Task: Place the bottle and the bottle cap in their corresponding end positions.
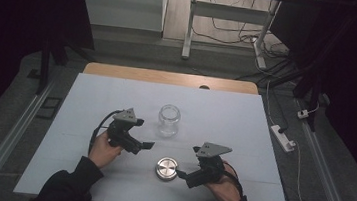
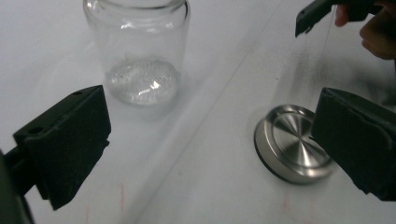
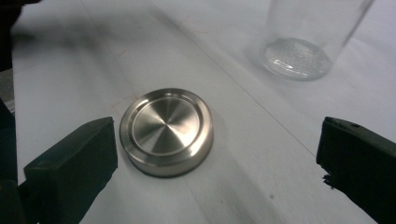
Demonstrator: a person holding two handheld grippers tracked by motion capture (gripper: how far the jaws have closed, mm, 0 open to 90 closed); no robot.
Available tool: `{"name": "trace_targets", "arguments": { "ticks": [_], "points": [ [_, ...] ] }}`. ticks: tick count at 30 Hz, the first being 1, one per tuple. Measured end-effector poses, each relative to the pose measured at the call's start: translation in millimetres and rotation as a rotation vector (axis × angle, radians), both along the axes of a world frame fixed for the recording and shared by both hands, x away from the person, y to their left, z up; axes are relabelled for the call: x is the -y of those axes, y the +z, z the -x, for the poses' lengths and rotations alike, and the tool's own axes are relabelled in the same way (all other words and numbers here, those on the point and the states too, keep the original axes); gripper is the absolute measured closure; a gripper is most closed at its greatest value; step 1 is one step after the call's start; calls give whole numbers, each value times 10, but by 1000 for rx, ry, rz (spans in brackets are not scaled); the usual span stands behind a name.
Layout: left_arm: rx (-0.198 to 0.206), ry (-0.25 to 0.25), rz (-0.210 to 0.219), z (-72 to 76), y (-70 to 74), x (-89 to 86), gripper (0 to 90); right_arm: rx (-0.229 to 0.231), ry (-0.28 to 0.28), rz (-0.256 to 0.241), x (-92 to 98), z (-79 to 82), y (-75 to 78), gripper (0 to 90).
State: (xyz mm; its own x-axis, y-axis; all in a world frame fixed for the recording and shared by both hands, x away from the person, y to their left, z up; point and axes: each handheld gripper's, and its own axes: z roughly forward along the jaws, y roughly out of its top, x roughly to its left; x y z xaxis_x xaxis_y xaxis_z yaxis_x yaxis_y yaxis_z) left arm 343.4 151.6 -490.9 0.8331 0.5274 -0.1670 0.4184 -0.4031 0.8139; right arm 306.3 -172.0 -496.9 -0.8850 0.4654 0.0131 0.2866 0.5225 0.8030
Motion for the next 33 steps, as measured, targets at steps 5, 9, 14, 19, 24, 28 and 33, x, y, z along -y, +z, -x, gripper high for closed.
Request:
{"name": "trace_targets", "arguments": {
  "ticks": [5, 9, 14, 19, 24, 28, 33],
  "points": [
    [-13, 39, -7, 221, 1, -161, 0, 5, -48, -6, 148, 60, 33, 0],
    [-33, 84, -38, 398, -39, -284, 0, 9, -92, -8, 287, 88, 61, 0],
    [-59, 142, -68, 613, -103, -460, 0, 17, -158, -21, 511, 141, 105, 0],
    [-81, 197, -63, 807, -146, -636, 0, 3, -219, -24, 742, 204, 98, 0],
    [-88, 242, -83, 991, -197, -779, 0, -4, -265, 4, 924, 288, 63, 0],
    [-111, 272, -77, 1128, -254, -905, 0, -20, -307, -6, 1063, 346, 49, 0],
    [-128, 327, -82, 1307, -309, -1059, 0, -34, -359, -22, 1215, 413, 50, 0]
  ]
}}
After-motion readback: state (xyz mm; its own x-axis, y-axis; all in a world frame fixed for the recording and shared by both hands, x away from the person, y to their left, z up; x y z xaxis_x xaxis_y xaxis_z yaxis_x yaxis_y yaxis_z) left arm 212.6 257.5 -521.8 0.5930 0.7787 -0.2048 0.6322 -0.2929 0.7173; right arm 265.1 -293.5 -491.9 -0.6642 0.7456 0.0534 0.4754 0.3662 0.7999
